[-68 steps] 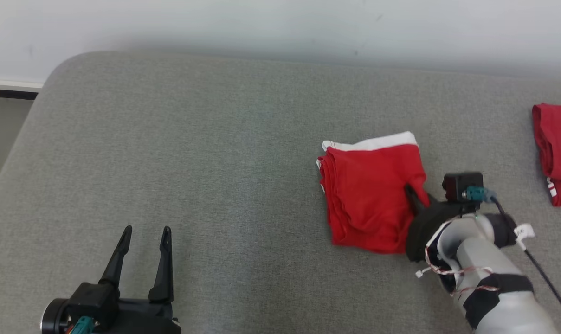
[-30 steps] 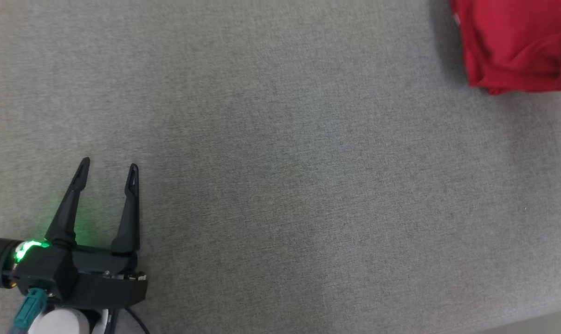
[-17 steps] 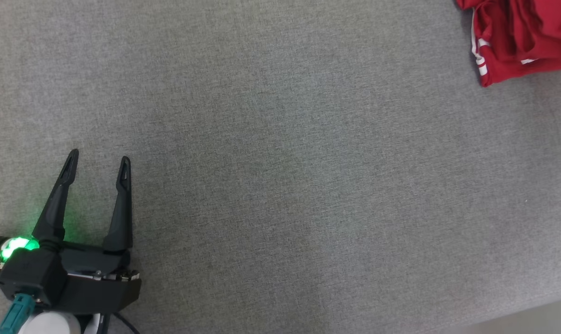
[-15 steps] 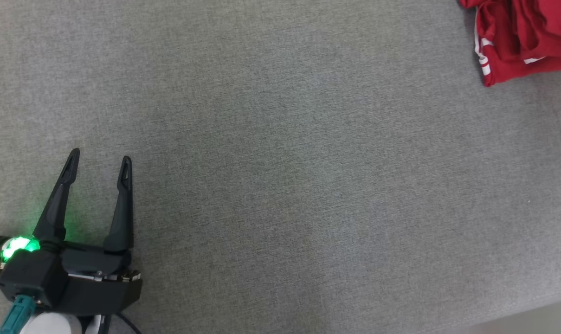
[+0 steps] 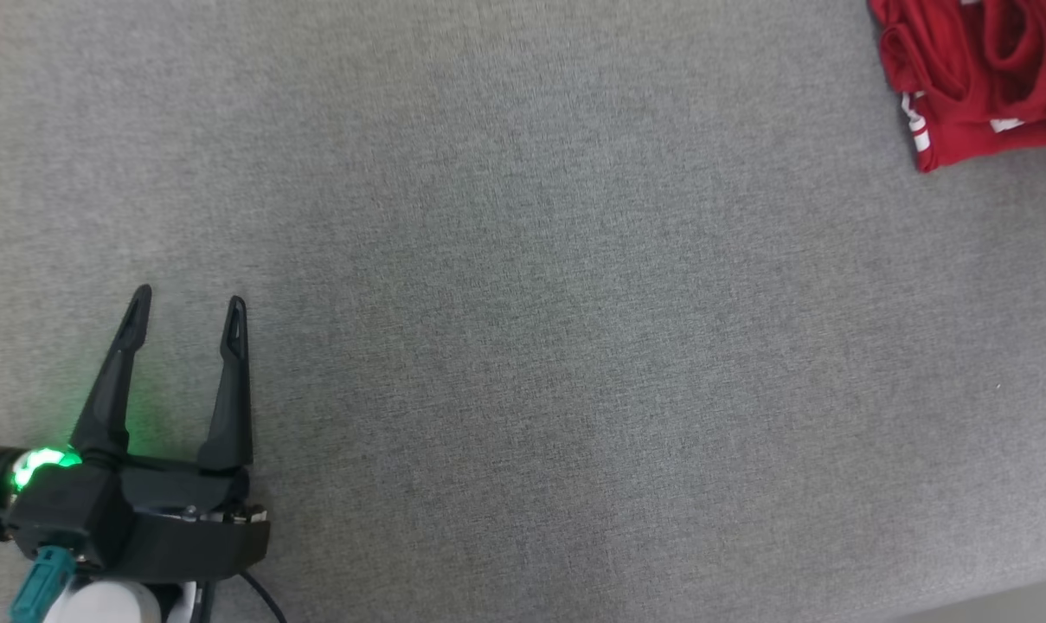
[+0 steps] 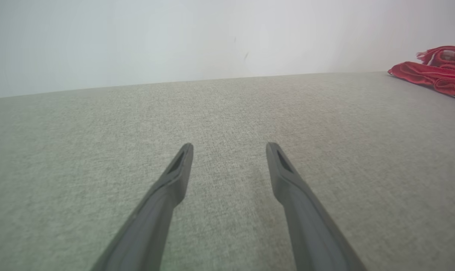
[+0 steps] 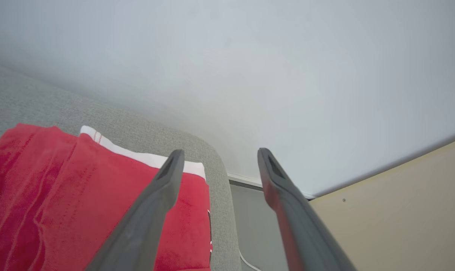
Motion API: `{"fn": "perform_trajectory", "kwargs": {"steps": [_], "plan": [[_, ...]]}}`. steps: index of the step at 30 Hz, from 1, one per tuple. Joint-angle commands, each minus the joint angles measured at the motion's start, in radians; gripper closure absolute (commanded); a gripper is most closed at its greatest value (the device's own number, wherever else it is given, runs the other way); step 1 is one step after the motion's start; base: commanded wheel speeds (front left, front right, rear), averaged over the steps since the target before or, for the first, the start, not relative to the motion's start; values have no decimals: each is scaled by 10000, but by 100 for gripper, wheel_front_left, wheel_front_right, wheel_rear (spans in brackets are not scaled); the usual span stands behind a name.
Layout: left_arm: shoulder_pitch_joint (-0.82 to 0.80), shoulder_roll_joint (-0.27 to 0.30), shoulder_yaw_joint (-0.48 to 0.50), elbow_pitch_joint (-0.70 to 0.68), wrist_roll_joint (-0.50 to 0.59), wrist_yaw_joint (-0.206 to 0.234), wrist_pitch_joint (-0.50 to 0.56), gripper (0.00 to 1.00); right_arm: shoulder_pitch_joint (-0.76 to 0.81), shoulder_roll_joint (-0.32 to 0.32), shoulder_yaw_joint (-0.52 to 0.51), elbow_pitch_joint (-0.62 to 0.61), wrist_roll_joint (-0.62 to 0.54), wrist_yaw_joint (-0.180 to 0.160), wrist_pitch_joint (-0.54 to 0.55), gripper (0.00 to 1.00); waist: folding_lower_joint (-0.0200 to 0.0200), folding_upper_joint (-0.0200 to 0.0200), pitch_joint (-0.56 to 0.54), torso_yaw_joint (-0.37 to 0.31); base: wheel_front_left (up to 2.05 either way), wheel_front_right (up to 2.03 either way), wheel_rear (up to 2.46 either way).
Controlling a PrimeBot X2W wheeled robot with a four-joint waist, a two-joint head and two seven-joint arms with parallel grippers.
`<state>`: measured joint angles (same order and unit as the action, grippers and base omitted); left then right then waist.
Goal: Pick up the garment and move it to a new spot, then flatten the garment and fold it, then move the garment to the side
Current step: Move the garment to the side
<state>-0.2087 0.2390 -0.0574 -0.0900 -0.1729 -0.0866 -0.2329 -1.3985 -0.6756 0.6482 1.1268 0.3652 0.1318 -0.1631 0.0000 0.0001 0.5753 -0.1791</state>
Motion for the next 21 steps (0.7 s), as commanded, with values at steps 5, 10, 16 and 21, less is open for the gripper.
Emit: {"fn": "perform_trajectory", "kwargs": {"steps": [5,10,16,21], "plan": [[316,-172,29,435,-158,86,-160,0,280,699,-485,1,176,-27,-787,0,0,-1,-855,104,0,0,0],[715,-371,135,776,-354,176,-272,0,1105,1341,-1026,-548,203,-27,-1017,0,0,-1,-1776,184,0,0,0],[1376,-489,360,1064,-474,290,-312,0,2998,1894,-2249,-2320,-96,-27,-1006,0,0,-1,-2845,211,0,0,0],[1803,-597,498,1313,-589,307,-322,0,4892,2269,-3254,-3759,-428,-27,-1004,0,0,-1,-3689,387,0,0,0]]}}
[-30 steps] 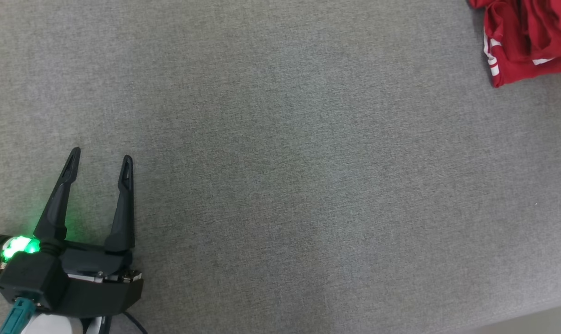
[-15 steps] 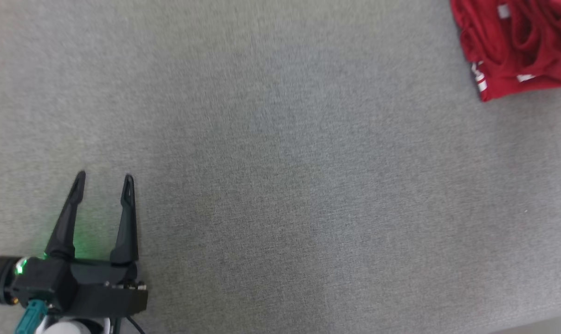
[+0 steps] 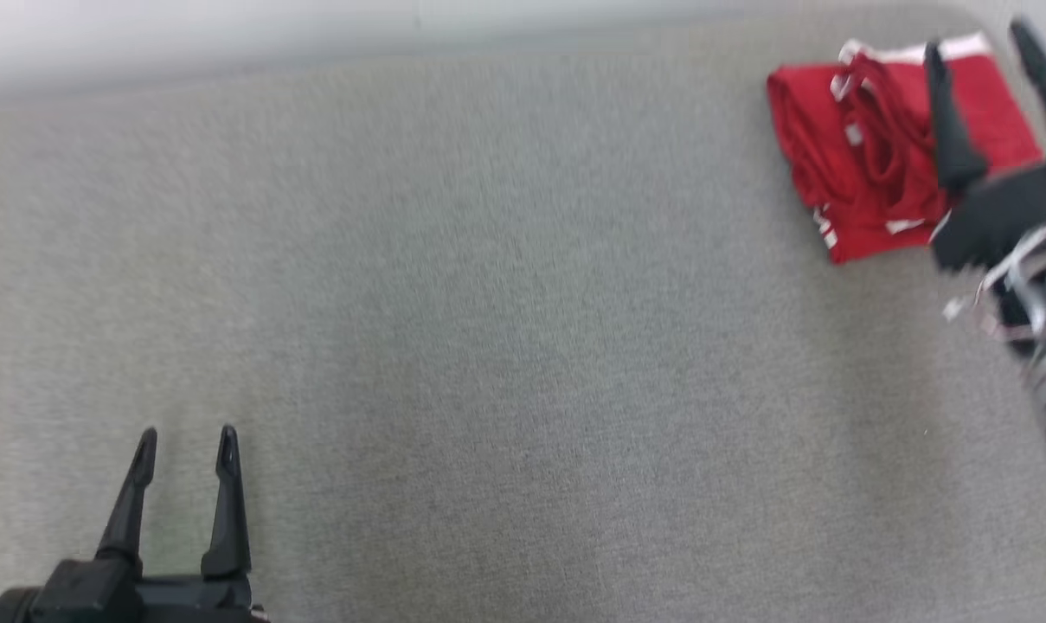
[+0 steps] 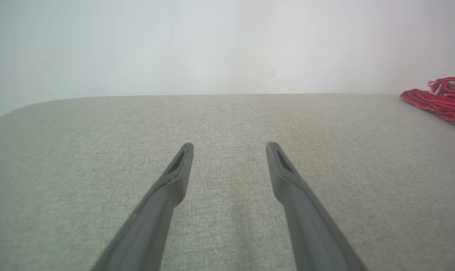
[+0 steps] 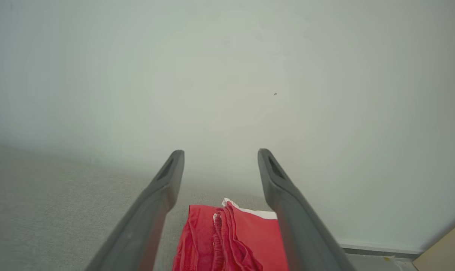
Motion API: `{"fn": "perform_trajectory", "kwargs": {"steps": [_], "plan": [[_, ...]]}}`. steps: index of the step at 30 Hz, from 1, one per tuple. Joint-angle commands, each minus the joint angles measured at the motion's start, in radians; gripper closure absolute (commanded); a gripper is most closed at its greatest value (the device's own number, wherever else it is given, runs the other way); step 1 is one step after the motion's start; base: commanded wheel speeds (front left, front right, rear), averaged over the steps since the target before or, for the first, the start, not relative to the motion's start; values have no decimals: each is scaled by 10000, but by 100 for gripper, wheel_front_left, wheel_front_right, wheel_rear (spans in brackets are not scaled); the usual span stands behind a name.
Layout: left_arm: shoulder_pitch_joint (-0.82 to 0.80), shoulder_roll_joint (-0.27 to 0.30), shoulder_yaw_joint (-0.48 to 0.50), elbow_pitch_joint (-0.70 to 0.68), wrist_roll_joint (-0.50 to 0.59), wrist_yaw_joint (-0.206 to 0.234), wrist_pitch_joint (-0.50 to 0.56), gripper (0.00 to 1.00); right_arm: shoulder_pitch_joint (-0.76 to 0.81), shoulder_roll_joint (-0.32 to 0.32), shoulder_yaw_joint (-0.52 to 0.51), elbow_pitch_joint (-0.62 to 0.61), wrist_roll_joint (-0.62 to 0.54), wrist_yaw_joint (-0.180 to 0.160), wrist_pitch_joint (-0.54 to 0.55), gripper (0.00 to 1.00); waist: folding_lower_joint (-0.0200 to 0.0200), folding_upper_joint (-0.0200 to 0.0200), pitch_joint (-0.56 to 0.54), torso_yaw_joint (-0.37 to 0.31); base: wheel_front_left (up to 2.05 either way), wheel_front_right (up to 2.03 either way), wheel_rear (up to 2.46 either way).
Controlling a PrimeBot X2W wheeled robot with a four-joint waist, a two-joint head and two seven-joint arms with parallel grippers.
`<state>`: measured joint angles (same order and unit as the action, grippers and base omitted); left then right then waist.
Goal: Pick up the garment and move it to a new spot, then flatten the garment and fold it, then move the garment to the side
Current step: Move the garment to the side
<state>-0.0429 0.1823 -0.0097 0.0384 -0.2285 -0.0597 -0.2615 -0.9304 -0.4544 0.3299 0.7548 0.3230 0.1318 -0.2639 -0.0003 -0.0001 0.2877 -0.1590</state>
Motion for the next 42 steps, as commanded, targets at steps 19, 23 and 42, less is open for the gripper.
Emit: {"fn": "perform_trajectory", "kwargs": {"steps": [19,23,42], "plan": [[851,-388,326,175,3,-70,-38,0,6308,2049,-2377,-4455,-552,-27,326,0,3,1,-2151,854,0,0,0],[944,-436,379,255,29,-82,-39,0,7586,2579,-2757,-5399,-704,-27,450,0,3,1,-2356,1026,0,0,0],[1420,-454,537,372,-26,-136,-39,0,10122,3644,-3250,-6672,-990,-27,332,0,3,1,-2886,1356,0,0,0]]}}
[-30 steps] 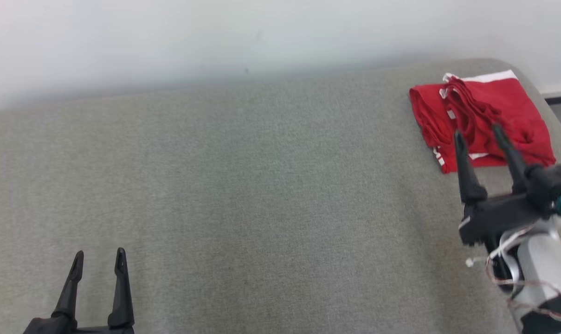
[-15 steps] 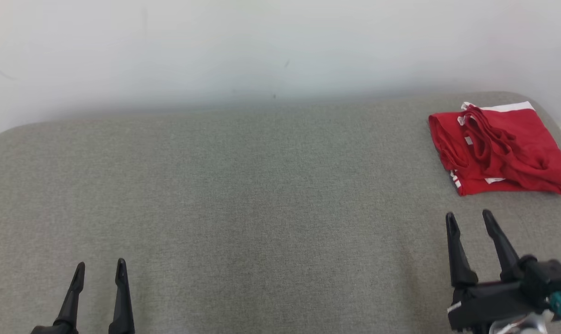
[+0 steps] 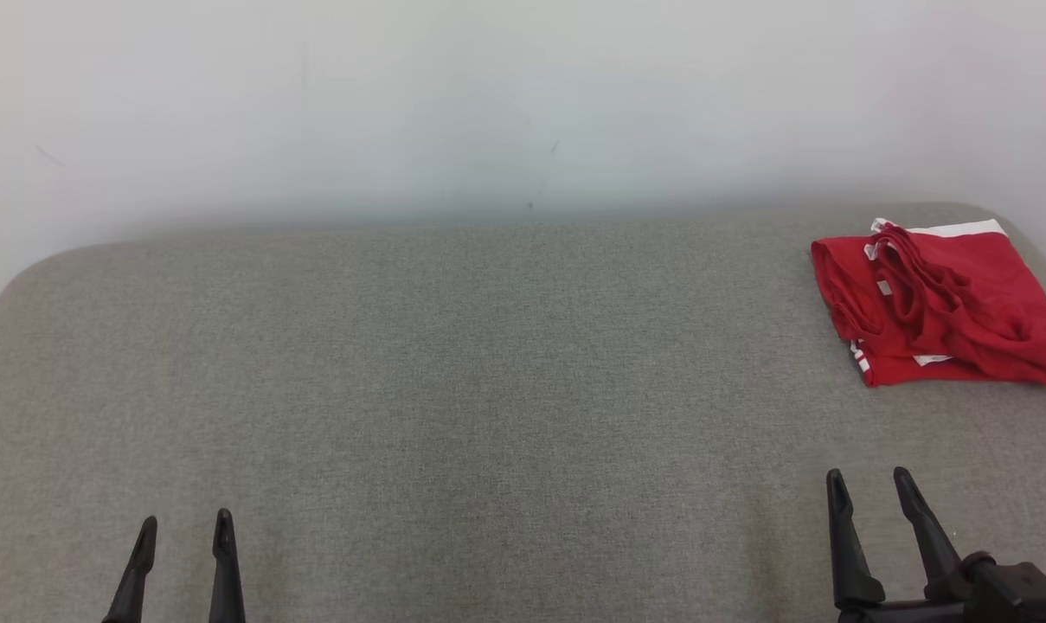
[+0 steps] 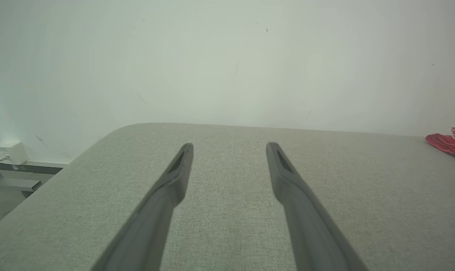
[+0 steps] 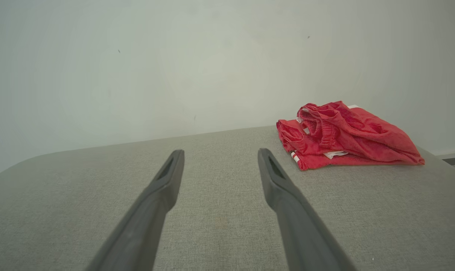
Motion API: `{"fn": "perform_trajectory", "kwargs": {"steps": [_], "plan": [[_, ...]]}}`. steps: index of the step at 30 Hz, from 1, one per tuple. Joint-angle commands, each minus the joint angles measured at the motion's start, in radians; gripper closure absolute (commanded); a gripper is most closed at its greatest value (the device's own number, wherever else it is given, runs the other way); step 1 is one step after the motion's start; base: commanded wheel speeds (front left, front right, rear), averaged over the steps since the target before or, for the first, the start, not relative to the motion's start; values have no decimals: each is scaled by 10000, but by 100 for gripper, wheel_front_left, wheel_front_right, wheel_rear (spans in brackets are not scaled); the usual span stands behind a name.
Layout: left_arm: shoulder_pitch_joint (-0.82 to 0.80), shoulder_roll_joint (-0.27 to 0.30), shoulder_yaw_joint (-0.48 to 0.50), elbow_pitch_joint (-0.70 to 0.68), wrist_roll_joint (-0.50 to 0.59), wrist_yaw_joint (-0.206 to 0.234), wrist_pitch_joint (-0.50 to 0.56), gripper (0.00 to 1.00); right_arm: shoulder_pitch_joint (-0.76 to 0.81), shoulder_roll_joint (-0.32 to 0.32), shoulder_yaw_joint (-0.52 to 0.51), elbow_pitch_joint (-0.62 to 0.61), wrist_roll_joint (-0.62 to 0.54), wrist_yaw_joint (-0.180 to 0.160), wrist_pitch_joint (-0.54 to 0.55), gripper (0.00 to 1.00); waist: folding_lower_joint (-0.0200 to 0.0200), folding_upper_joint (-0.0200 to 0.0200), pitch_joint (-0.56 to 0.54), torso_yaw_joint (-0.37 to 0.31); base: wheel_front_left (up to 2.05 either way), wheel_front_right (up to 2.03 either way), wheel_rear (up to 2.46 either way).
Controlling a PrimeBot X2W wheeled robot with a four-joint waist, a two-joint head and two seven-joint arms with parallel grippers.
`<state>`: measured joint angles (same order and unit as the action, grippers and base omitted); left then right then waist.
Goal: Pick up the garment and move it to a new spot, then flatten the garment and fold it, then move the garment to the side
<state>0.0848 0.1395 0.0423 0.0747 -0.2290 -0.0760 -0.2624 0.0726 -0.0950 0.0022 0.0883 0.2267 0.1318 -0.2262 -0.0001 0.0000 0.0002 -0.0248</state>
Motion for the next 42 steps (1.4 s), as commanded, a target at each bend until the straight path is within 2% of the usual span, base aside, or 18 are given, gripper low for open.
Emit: {"fn": "perform_trajectory", "kwargs": {"steps": [1,23,24,28,42], "plan": [[177,-40,13,23,-39,32,-30,0,118,79,65,11,-8,-27,-44,0,1,0,-18,27,0,0,0],[131,33,-64,229,-115,206,-30,0,122,279,365,206,-49,-27,-113,0,1,0,-56,180,0,0,0],[108,8,-69,225,-105,156,4,100,97,256,372,216,-1,0,-71,100,1,0,-58,181,0,0,0],[181,-117,-99,601,-135,144,52,100,215,263,393,585,47,0,-17,100,2,0,-58,181,0,0,0],[-245,-258,77,816,-2679,14,759,100,-166,184,248,744,2748,-2,503,100,2,0,-48,189,0,0,0]]}}
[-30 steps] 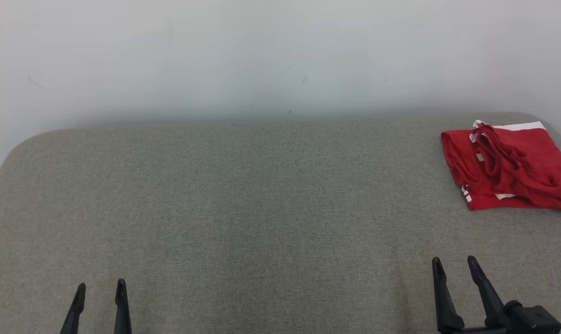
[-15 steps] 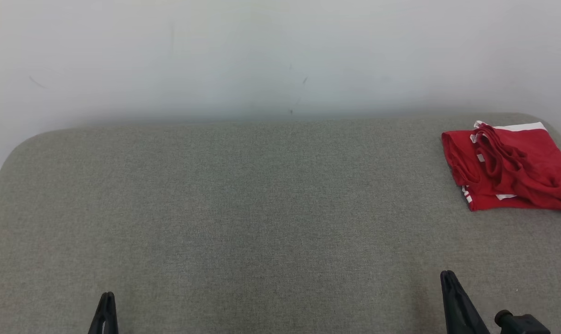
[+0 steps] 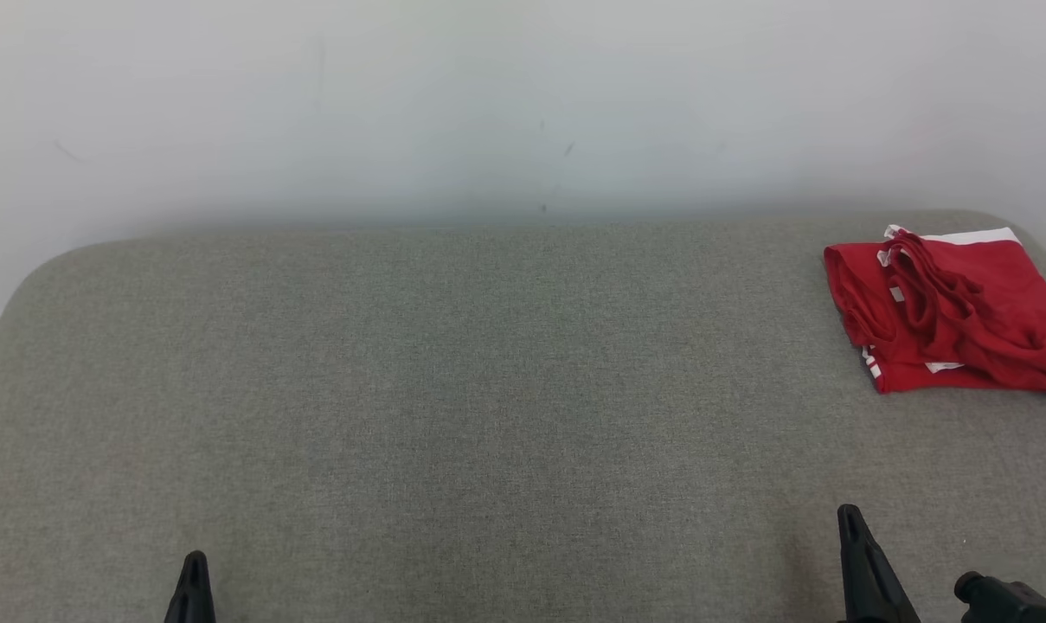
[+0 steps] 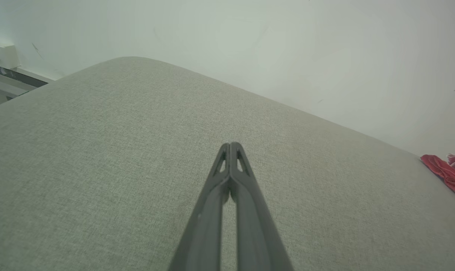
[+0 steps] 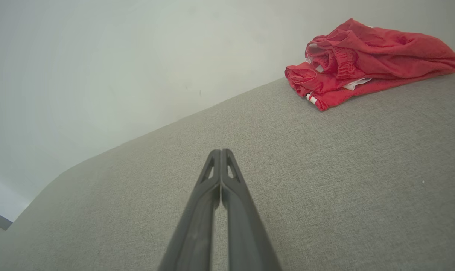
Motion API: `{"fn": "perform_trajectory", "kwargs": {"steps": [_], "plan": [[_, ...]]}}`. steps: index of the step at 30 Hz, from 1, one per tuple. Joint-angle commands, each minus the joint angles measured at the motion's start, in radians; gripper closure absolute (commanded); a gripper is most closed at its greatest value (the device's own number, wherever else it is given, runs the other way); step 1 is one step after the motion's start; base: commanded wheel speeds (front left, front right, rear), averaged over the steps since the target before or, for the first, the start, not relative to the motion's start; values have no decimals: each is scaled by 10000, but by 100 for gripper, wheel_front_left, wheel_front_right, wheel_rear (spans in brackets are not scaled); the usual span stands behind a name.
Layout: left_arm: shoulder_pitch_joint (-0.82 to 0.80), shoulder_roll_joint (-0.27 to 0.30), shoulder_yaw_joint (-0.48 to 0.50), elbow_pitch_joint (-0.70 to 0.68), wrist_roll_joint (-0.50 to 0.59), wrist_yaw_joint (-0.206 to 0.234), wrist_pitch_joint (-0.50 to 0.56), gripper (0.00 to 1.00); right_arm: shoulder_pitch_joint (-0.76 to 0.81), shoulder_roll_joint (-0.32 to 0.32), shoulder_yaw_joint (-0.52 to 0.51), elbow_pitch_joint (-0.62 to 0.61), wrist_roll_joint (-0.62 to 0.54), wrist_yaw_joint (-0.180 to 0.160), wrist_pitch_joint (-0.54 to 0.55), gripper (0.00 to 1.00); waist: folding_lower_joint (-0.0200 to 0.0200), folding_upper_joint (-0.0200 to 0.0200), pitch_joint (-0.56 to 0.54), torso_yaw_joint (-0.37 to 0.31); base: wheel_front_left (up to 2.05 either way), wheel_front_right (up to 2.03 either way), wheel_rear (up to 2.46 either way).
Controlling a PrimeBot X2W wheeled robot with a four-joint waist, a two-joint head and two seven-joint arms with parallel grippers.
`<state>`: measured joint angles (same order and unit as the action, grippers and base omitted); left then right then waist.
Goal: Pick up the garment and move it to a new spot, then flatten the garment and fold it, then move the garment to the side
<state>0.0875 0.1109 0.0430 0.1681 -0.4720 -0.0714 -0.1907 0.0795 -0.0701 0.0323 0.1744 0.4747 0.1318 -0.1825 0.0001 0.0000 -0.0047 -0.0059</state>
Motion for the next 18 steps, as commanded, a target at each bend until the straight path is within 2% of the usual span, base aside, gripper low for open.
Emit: {"fn": "perform_trajectory", "kwargs": {"steps": [1,18], "plan": [[-296,18,78,-107,-414,-42,85,100,-262,-70,-64,-105,442,-2,98,100,0,0,1,1,0,0,0],[-678,-118,212,71,-2843,-166,732,100,-629,-111,-250,60,2963,-5,628,100,-1,0,13,9,0,0,0]]}}
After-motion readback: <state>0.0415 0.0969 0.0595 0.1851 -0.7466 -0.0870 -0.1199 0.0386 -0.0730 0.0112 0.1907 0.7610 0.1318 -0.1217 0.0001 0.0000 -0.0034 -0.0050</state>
